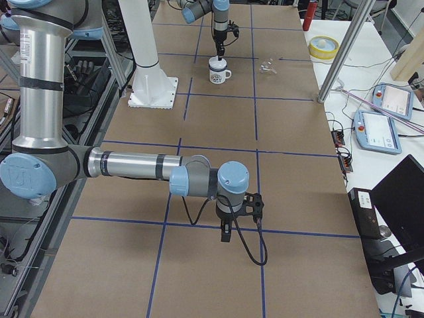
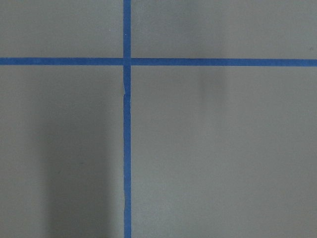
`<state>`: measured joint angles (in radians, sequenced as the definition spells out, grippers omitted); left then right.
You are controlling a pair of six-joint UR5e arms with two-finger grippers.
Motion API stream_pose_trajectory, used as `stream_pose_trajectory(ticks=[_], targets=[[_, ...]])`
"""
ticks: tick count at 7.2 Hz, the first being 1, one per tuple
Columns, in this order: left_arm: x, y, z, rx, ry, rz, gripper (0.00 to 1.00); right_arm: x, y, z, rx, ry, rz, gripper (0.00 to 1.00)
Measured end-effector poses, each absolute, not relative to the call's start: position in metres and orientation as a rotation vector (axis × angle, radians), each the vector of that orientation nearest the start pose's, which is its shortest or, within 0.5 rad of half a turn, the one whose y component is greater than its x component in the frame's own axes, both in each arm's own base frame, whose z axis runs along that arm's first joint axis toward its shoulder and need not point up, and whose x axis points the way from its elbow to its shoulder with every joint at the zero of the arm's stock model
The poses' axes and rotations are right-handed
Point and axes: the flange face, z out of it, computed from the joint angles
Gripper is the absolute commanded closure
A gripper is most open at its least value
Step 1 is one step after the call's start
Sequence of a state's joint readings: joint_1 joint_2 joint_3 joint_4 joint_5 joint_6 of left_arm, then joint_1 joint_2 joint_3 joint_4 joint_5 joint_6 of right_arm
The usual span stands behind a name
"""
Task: Remove funnel from cup
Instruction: 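Lower the lid onto the mug opening with the left gripper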
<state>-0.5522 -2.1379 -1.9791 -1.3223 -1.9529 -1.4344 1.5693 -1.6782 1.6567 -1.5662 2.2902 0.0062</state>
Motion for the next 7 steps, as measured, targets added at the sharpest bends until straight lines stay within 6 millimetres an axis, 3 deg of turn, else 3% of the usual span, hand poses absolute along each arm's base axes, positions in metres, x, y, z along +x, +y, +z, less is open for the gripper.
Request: stream_pose_trajectory(ticks=[7], targets=[[0.4513,-0.3804,0.1968,-0.117,0.807,-0.253,1.0,0.067,-0.4451,0.6701,-0.019,-0.719,0.01,0.0]])
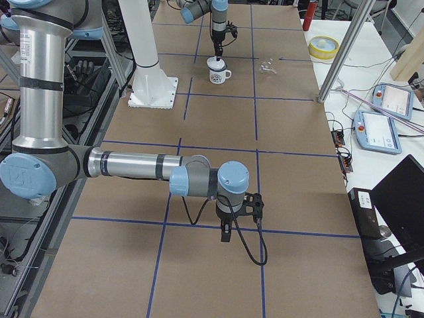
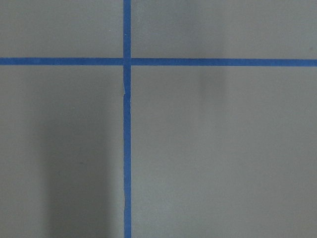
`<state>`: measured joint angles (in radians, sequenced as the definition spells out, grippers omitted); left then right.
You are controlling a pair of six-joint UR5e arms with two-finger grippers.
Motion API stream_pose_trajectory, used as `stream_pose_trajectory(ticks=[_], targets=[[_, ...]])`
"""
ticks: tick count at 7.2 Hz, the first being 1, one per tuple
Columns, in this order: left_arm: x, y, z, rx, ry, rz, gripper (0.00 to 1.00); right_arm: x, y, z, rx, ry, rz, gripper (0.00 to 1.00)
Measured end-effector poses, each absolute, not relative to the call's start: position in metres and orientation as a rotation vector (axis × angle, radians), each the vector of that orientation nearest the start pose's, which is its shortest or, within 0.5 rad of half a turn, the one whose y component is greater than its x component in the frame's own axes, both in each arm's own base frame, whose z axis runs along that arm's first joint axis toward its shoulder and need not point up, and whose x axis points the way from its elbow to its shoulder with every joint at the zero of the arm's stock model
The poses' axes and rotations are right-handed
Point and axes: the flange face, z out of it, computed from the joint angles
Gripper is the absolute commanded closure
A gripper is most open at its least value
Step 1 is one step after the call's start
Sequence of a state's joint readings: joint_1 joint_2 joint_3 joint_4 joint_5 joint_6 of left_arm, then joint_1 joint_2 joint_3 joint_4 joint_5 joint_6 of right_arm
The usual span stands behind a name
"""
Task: Remove funnel from cup
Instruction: 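Lower the lid onto the mug opening with the left gripper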
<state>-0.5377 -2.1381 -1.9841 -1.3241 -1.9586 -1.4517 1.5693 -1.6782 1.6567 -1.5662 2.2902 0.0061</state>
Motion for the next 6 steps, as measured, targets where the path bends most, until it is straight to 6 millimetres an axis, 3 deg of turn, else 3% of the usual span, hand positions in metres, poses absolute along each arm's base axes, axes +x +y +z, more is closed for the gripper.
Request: stream_pose_trajectory(ticks=[6], targets=[[0.4542,-0.3818,0.1973,-0.117,0.803,-0.254,1.0,0.067,-0.4451,0.6701,-0.019,-0.719,0.01,0.0]])
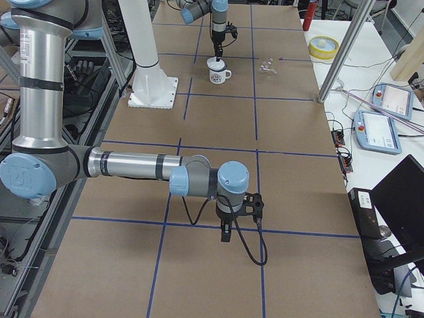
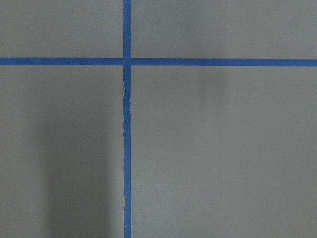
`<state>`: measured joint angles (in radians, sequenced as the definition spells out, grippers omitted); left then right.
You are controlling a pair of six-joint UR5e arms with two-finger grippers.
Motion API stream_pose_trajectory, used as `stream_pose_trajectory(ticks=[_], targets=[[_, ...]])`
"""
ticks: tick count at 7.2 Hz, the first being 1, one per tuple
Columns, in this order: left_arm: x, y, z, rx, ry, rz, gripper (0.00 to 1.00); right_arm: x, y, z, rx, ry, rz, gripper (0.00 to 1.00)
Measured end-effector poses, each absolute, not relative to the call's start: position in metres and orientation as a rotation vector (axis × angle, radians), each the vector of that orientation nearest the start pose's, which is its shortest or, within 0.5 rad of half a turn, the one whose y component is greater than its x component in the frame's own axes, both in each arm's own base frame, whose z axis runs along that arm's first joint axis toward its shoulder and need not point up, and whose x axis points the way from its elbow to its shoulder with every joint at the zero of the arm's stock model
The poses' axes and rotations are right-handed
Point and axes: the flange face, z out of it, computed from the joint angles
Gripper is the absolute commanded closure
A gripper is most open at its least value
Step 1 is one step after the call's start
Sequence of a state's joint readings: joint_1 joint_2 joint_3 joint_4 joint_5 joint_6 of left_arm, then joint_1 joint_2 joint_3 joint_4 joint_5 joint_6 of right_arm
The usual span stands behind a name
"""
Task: Remove funnel from cup
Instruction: 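Lower the lid onto the mug opening with the left gripper, then adjust the lid seated on the mug with the left gripper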
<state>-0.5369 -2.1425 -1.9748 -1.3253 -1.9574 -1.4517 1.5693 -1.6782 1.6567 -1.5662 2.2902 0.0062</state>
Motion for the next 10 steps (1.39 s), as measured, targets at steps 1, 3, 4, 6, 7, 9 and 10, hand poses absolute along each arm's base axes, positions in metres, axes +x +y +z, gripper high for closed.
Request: stream_pose_trajectory(ticks=[1,3,4,6,7,9,10], targets=[[0.4545,-0.382,0.198,-0.117,0.802,-0.253,1.0,0.067,-0.4451,0.6701,-0.019,-0.719,0.01,0.0],[0.4547,-0.3822,0.1986,-0.117,0.8,-0.253,0.89,0.067,-0.4451,0.6701,-0.019,-0.719,0.01,0.0],[0.4547,-0.3822,0.1987,-0.117,0.8,-0.254,0.48,0.067,-0.4451,0.6701,-0.019,-0.719,0.01,0.0],[0.455,-0.3823,0.1989,-0.119,0.8,-0.255,0.0,0.067,-0.4451,0.67,-0.019,-0.719,0.01,0.0],[0.455,-0.3823,0.1986,-0.118,0.802,-0.255,0.0,0.067,-0.4451,0.6701,-0.019,-0.719,0.01,0.0],[0.4547,-0.3821,0.1976,-0.117,0.807,-0.254,0.0,0.067,-0.4451,0.6701,-0.019,-0.719,0.01,0.0],[0.4542,-0.3817,0.1969,-0.117,0.809,-0.253,0.0,0.067,-0.4451,0.6701,-0.019,-0.719,0.01,0.0]])
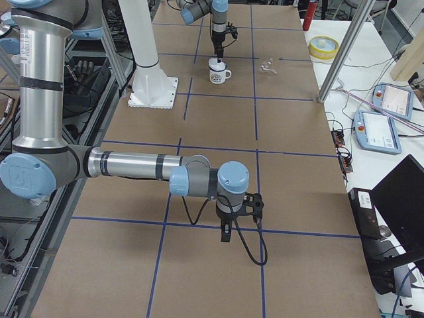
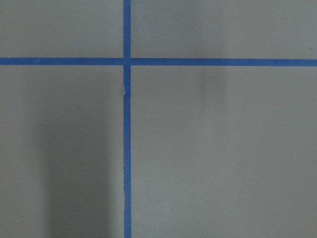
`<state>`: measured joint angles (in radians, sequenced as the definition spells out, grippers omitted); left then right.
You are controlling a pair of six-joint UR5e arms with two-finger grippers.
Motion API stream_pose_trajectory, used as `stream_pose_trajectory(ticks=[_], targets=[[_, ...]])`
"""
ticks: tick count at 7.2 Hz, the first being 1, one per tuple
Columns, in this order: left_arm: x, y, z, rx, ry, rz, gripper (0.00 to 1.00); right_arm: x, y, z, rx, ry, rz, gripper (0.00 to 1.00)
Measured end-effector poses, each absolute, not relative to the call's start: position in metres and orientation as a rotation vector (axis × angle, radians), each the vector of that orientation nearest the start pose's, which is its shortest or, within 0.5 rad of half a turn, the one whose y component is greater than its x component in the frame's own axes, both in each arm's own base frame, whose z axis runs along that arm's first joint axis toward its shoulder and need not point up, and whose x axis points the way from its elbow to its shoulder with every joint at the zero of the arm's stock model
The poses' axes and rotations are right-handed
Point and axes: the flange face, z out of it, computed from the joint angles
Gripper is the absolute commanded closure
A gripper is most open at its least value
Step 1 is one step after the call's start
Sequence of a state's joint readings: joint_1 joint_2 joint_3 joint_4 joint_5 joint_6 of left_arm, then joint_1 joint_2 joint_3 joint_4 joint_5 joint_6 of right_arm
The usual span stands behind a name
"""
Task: Remove funnel from cup
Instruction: 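Adjust the lid seated on the mug with the left gripper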
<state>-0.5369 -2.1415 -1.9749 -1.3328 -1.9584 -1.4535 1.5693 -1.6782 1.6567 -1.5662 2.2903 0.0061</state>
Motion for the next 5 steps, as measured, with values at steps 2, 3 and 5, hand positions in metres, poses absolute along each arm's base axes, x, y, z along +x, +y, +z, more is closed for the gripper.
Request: stream_pose_trajectory(ticks=[2,3,5], targets=[[0.454,-0.379,0.195,-0.117,0.816,-0.248,0.0,0.067,-0.445,0.67,-0.019,-0.719,0.01,0.0],[0.458,-0.373,0.194,-0.122,0.818,-0.236,0.0,0.067,-0.445,0.67,-0.019,-0.719,0.01,0.0],[0.473,-0.355,0.193,-0.138,0.827,-0.209,0.0,0.067,-0.445,0.67,-0.019,-0.719,0.011,0.0]])
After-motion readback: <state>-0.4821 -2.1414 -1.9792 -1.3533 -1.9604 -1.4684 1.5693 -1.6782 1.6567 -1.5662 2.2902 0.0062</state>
